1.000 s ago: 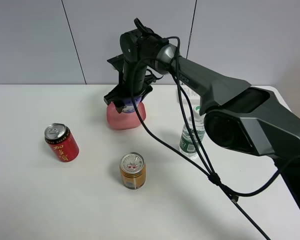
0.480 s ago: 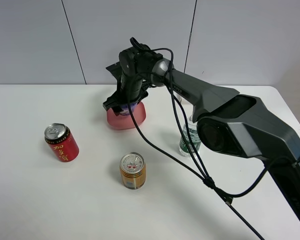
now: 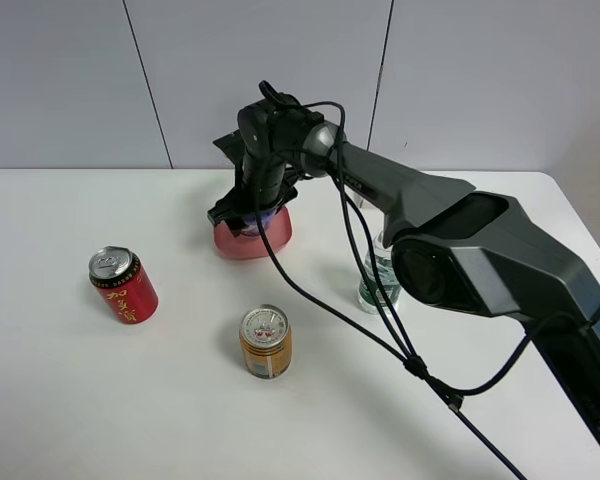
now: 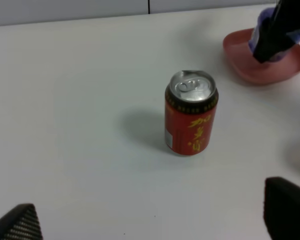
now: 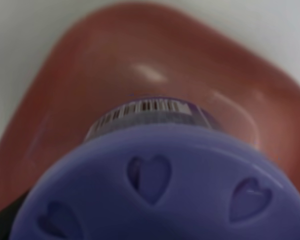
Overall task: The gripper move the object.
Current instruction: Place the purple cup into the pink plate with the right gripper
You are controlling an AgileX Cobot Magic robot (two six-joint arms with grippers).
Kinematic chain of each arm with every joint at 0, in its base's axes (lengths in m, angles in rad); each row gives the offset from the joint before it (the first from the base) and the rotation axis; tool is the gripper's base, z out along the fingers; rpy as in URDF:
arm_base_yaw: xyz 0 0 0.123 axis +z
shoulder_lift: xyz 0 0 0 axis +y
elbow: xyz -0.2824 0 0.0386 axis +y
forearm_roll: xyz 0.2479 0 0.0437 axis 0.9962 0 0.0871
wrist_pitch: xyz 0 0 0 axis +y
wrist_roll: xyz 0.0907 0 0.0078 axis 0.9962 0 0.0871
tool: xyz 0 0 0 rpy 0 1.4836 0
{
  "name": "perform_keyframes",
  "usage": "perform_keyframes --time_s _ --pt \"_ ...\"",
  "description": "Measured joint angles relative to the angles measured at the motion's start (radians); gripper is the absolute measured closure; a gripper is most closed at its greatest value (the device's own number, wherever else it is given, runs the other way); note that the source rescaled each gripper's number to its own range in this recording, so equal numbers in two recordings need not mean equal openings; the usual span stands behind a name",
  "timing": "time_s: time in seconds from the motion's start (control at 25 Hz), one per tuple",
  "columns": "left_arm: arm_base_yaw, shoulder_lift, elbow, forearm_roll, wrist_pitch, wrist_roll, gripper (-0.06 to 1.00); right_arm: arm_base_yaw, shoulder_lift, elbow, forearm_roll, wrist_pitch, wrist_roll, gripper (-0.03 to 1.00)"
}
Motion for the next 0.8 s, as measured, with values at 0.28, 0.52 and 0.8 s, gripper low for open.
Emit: perform_keyframes --time_s 0.28,0.52,0.8 --pt "0.0 0.0 0.0 0.0 0.0 0.0 -0.06 0.0 0.014 0.0 -0.011 0.005 0.0 0.96" --pt "0.0 0.0 0.0 0.0 0.0 0.0 -0.06 0.0 0.018 0.0 -0.037 0.005 0.0 0.96" --pt "0.0 0.0 0.0 0.0 0.0 -0.001 -0.06 0.0 0.017 -0.003 -0.04 -0.006 0.0 0.36"
